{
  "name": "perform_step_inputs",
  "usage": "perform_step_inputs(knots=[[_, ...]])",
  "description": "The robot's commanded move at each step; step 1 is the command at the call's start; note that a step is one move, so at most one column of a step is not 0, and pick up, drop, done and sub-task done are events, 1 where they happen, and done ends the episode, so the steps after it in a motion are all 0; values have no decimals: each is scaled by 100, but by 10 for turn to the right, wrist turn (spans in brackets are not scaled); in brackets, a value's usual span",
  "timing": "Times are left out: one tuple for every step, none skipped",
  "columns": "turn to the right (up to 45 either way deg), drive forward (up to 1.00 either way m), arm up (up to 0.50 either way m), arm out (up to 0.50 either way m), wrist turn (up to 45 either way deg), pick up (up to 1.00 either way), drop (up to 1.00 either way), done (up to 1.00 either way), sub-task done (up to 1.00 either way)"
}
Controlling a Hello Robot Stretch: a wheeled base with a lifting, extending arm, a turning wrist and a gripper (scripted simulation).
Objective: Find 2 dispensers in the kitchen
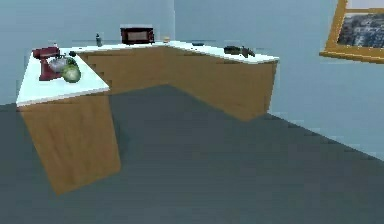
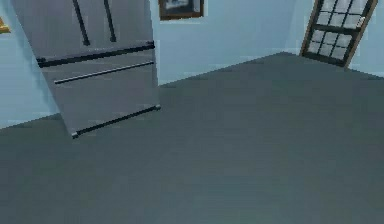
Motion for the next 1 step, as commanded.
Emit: perform_step_inputs(knots=[[0,100,0,0,0,0,0,0,0]])
